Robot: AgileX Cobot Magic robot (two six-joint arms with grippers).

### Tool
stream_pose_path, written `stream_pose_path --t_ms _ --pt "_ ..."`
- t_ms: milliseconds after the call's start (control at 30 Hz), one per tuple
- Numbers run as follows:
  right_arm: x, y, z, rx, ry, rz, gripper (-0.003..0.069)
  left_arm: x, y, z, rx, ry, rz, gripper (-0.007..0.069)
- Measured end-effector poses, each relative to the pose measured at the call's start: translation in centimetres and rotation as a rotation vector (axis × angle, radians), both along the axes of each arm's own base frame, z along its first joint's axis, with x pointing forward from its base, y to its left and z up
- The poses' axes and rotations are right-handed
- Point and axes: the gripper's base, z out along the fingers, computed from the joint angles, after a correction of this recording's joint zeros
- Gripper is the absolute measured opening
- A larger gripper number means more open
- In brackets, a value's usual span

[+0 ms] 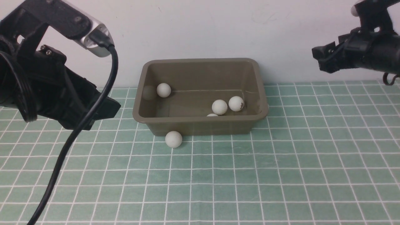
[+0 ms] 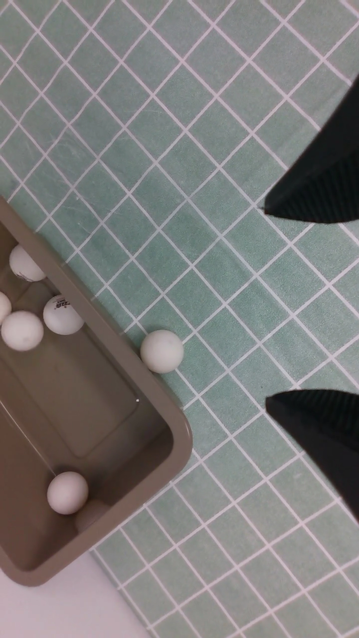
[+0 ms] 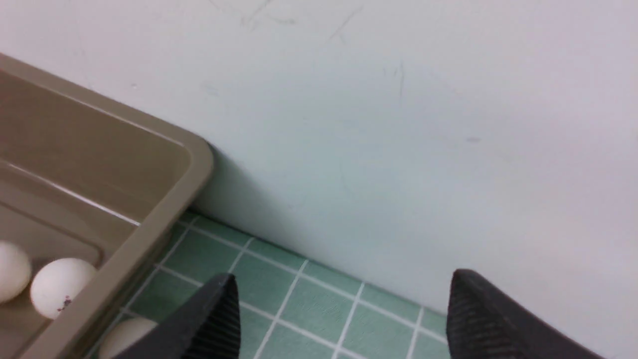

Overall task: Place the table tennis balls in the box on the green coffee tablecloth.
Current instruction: 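Reach for and grasp a ping pong ball on the table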

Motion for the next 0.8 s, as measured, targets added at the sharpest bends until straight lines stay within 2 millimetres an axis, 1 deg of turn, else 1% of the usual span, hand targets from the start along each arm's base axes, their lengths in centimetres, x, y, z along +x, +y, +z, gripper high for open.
stream_pose_path --t_ms 33,100,133,200,267,333,400,467,567,600,700,733,767,800 --pt "0.0 0.0 0.0 0.001 0.001 0.0 0.0498 0.0 0.0 0.0 0.0 0.0 0.0 0.0405" --pt "0.2 0.2 -0.8 0.014 0.029 0.017 0.0477 0.0 0.0 0.0 0.0 0.0 0.0 0.0405" --pt "0.3 0.3 -1.5 0.027 0.052 0.031 0.0463 0.0 0.0 0.0 0.0 0.0 0.0 0.0405" --pt "0.7 0.9 -3.7 0.059 0.125 0.08 0.0431 0.0 0.0 0.0 -0.001 0.0 -0.001 0.0405" --pt "0.8 1.3 -5.3 0.073 0.179 0.144 0.0409 0.0 0.0 0.0 -0.004 0.001 -0.001 0.0405" --pt "0.6 2.0 -7.1 0.06 0.242 0.254 0.0383 0.0 -0.1 0.0 -0.011 0.002 -0.002 0.0405" --pt "0.5 2.5 -7.9 0.032 0.288 0.347 0.0363 0.0 -0.1 0.0 -0.016 0.003 -0.002 0.0405" --pt "1.0 2.5 -7.3 0.009 0.313 0.368 0.0347 0.0 -0.1 0.0 -0.016 0.003 -0.002 0.0405" --pt "2.1 2.2 -5.2 0.023 0.338 0.369 0.033 0.0 -0.1 0.1 -0.018 0.003 -0.002 0.0405" --pt "2.7 2.1 -3.9 0.038 0.357 0.389 0.0318 0.0 -0.1 0.1 -0.019 0.003 -0.002 0.0405" --pt "3.6 1.3 -1.8 0.065 0.48 0.445 0.0283 -0.1 -0.2 0.1 -0.033 0.007 -0.004 0.0405" --pt "4.0 0.8 -1.7 0.082 0.538 0.451 0.027 -0.1 -0.3 0.1 -0.04 0.008 -0.005 0.0405" --pt "4.5 0.4 -1.3 0.101 0.557 0.443 0.0259 -0.1 -0.3 0.1 -0.043 0.009 -0.005 0.0405" --pt "4.8 0.1 -1.3 0.131 0.579 0.424 0.0248 -0.1 -0.3 0.1 -0.048 0.01 -0.006 0.0405"
